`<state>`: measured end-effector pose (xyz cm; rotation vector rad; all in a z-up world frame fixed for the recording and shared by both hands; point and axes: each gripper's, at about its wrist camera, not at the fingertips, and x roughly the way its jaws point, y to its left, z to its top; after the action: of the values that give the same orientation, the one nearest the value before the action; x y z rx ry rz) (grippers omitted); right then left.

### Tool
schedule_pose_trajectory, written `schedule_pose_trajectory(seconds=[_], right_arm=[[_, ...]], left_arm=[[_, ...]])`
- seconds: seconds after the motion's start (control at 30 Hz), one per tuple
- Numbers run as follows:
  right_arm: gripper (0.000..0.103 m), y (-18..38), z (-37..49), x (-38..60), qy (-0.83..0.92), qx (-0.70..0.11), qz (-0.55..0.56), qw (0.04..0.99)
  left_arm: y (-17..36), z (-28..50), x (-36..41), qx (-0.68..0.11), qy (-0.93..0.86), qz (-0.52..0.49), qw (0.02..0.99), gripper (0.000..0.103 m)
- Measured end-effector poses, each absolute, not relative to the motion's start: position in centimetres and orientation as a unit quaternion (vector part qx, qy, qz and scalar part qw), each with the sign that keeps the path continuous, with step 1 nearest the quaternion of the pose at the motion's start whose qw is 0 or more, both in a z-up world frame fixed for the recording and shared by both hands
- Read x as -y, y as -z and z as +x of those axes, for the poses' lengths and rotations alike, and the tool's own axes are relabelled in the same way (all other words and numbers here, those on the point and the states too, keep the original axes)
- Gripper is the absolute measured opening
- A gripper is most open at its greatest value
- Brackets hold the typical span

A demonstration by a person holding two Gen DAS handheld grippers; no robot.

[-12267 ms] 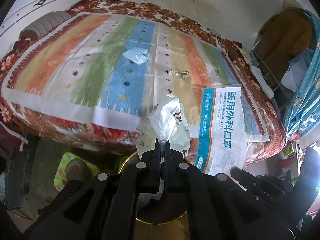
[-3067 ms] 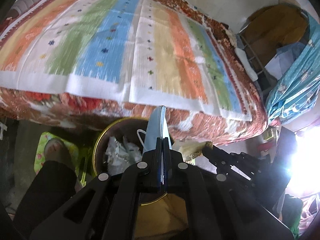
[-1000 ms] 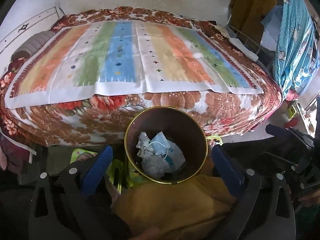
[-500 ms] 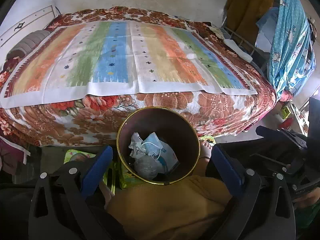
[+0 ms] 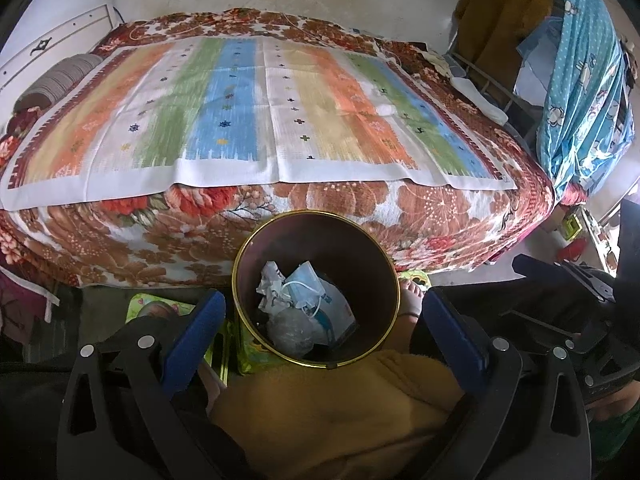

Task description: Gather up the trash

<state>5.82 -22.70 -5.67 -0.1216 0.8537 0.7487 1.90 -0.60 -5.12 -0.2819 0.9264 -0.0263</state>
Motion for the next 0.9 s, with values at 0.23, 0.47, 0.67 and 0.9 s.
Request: schedule_pose_trajectory(seconds=[0.23, 0.47, 0.67, 0.9], right_arm=[[0.094, 5.68, 5.89, 22.74, -0.354, -0.404, -0.057, 0.841], [0.094, 5.66, 5.88, 22.72, -0.354, -0.404, -0.057, 0.841], [0.094, 5.66, 5.9, 22.72, -0.354, -0.404, -0.057, 0.841], [0.094, 5.64, 5.92, 22.72, -0.354, -0.405, -0.057, 0.841]], left_arm=[[5.22, 1.93, 0.72, -0.446, 0.012, -0.137, 0.885, 0.097], [5.19, 1.99, 0.62, -0.446, 0.013, -0.136, 0.884, 0.097], [5.63, 1.74, 0.97, -0.449, 0.012, -0.135, 0.883, 0.097], [5.62, 1.73, 1.01, -0.449, 0.012, -0.135, 0.883, 0.097]])
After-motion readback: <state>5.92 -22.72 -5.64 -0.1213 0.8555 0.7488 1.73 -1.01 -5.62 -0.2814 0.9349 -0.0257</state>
